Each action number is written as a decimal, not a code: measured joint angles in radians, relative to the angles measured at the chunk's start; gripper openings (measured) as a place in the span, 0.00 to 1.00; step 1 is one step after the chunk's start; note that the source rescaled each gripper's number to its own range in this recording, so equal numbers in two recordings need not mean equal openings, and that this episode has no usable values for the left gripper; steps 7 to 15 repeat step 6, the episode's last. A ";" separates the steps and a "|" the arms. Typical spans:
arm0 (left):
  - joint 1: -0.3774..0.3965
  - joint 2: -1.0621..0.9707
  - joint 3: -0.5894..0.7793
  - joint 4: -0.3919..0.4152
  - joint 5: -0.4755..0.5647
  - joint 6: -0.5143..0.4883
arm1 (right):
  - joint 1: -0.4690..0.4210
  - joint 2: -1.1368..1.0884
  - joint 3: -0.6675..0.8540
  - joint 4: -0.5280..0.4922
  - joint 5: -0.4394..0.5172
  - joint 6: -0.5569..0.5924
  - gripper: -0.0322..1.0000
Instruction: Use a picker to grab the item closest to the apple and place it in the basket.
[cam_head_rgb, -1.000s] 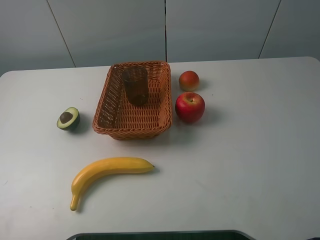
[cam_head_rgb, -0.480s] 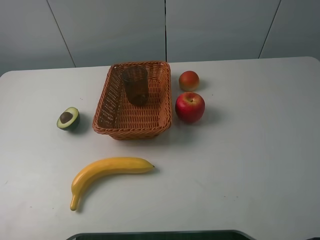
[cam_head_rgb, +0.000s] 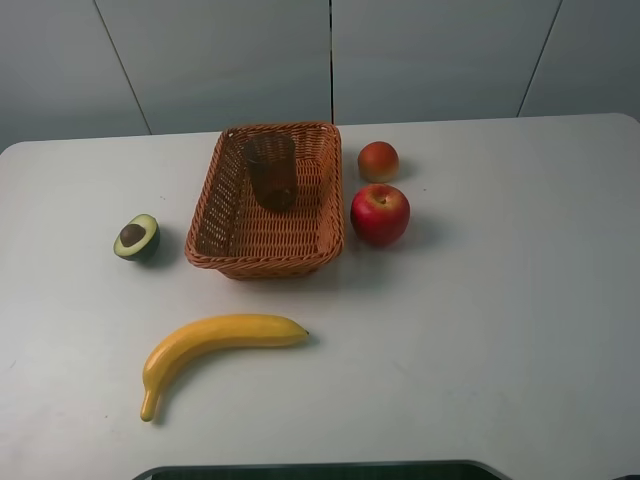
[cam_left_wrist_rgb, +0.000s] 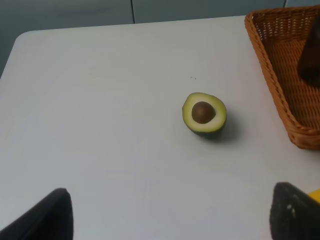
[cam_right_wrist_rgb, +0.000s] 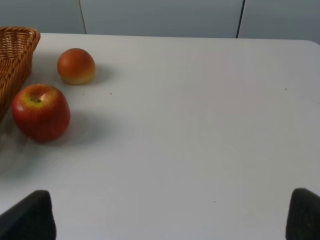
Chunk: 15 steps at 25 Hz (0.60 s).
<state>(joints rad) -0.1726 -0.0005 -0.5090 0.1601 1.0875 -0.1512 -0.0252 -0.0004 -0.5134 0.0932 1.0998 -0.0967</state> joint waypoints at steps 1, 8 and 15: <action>0.000 0.000 0.000 0.000 0.000 0.000 | 0.000 0.000 0.000 0.000 0.000 0.000 1.00; 0.000 0.000 0.000 0.000 0.000 0.000 | 0.000 0.000 0.000 0.000 0.000 0.000 1.00; 0.000 0.000 0.000 0.000 0.000 0.000 | 0.000 0.000 0.000 0.000 0.000 0.000 1.00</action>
